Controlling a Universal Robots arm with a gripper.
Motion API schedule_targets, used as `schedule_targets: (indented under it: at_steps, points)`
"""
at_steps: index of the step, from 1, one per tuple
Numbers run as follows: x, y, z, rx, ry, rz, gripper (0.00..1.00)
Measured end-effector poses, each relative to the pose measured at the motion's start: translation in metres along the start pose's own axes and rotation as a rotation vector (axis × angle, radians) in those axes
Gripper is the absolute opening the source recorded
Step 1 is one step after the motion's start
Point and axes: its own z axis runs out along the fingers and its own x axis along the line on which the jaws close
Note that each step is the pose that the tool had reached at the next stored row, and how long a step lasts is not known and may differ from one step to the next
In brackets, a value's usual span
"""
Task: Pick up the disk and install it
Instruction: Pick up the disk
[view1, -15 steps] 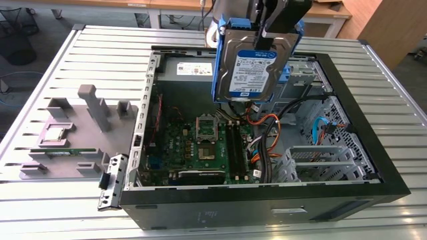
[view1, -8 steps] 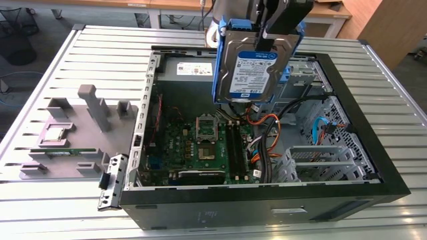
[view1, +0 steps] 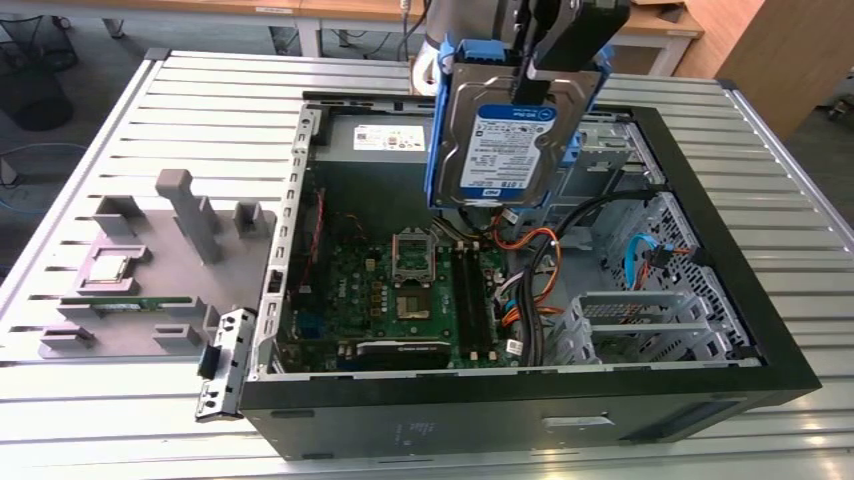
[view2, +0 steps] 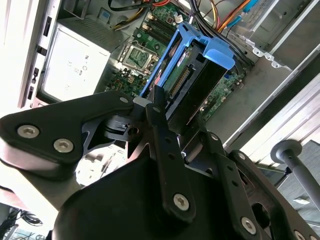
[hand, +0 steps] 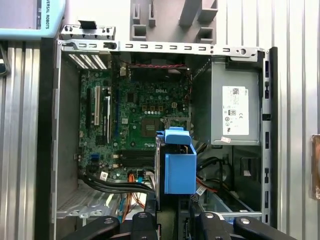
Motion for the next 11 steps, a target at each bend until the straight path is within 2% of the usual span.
schedule_targets:
  at_steps: [11]
  points:
    - [0.0024, -0.0013, -0.0001, -0.0001, 0.0, 0.0, 0.35]
